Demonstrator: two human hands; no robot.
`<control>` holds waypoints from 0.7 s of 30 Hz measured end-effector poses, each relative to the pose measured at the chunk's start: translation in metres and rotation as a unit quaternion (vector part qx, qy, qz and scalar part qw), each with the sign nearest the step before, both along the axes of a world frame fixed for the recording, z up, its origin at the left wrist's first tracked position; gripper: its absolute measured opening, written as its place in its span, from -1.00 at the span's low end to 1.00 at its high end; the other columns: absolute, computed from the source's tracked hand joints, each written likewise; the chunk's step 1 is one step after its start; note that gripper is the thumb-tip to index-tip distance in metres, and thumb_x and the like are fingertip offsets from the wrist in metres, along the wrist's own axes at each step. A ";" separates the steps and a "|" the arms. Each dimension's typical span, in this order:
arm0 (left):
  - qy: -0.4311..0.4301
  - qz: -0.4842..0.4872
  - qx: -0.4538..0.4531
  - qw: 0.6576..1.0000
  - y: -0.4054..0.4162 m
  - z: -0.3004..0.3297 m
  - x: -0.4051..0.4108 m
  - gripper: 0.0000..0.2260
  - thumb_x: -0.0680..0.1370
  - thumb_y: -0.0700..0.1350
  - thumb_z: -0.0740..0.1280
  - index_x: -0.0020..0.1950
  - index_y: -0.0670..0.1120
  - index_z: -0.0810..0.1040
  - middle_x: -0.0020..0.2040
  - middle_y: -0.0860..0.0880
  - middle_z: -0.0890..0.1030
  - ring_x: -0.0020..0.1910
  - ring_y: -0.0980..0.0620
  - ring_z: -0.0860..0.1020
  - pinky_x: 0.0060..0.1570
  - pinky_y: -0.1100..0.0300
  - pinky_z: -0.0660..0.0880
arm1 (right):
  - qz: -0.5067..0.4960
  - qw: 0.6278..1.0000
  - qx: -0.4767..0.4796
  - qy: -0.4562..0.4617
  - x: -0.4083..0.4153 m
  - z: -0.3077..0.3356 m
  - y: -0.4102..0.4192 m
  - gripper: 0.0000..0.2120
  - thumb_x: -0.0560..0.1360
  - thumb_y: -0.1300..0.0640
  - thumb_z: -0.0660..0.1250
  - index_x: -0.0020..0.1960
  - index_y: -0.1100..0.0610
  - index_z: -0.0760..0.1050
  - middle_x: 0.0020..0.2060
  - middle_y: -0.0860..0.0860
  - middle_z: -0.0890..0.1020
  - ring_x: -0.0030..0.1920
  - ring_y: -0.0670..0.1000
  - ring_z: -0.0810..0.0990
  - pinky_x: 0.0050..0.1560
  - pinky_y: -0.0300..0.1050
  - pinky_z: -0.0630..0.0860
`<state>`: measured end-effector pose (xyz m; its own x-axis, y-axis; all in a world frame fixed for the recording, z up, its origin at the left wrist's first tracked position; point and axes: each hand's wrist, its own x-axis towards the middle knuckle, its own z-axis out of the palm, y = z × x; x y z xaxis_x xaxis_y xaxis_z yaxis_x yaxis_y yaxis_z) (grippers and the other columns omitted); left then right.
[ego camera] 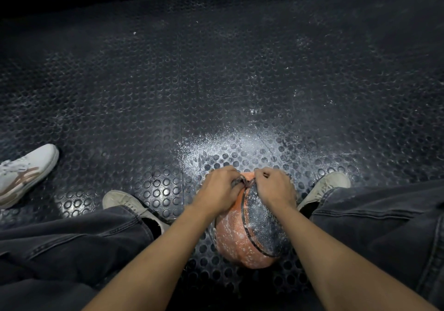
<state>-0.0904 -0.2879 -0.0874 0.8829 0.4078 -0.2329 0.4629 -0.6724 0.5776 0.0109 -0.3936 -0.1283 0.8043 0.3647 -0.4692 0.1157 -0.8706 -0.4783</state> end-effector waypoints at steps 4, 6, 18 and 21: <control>0.046 -0.063 -0.042 0.996 0.012 0.001 -0.010 -0.87 0.55 -0.07 0.35 -0.08 -0.11 0.62 -0.10 0.09 0.53 -0.11 0.16 0.52 -0.09 0.34 0.45 | -0.005 1.000 -0.001 0.007 0.003 -0.002 -0.002 -0.64 0.64 -0.10 0.18 -0.30 -0.03 0.38 -0.36 -0.10 0.49 -0.42 -0.06 0.35 -0.40 -0.24 0.27; 0.052 -0.073 -0.027 0.996 0.012 0.002 -0.012 -0.87 0.55 -0.07 0.34 -0.10 -0.11 0.61 -0.13 0.11 0.52 -0.13 0.16 0.52 -0.07 0.32 0.45 | 0.013 1.000 -0.004 0.003 0.001 0.001 -0.002 -0.63 0.65 -0.09 0.17 -0.30 -0.01 0.41 -0.35 -0.10 0.50 -0.43 -0.06 0.36 -0.39 -0.24 0.29; 0.056 -0.078 -0.047 0.994 0.016 0.003 -0.017 -0.88 0.55 -0.05 0.35 -0.05 -0.08 0.61 -0.11 0.10 0.54 -0.13 0.17 0.53 -0.09 0.31 0.46 | 0.011 1.000 -0.002 0.004 0.004 0.002 -0.004 -0.62 0.65 -0.13 0.15 -0.28 0.01 0.43 -0.30 -0.09 0.56 -0.37 -0.07 0.44 -0.32 -0.27 0.29; 0.028 0.010 0.000 1.000 0.004 -0.002 -0.006 -0.88 0.58 -0.06 0.30 -0.03 -0.07 0.59 -0.15 0.12 0.49 -0.15 0.18 0.50 -0.06 0.29 0.46 | 0.008 1.000 0.005 0.000 0.001 0.000 -0.002 -0.63 0.64 -0.14 0.16 -0.27 -0.01 0.45 -0.28 -0.10 0.57 -0.36 -0.08 0.45 -0.28 -0.24 0.38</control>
<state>-0.0967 -0.2843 -0.0896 0.8601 0.4246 -0.2828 0.5080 -0.6624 0.5505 0.0123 -0.3959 -0.1285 0.7988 0.3822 -0.4646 0.1295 -0.8634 -0.4876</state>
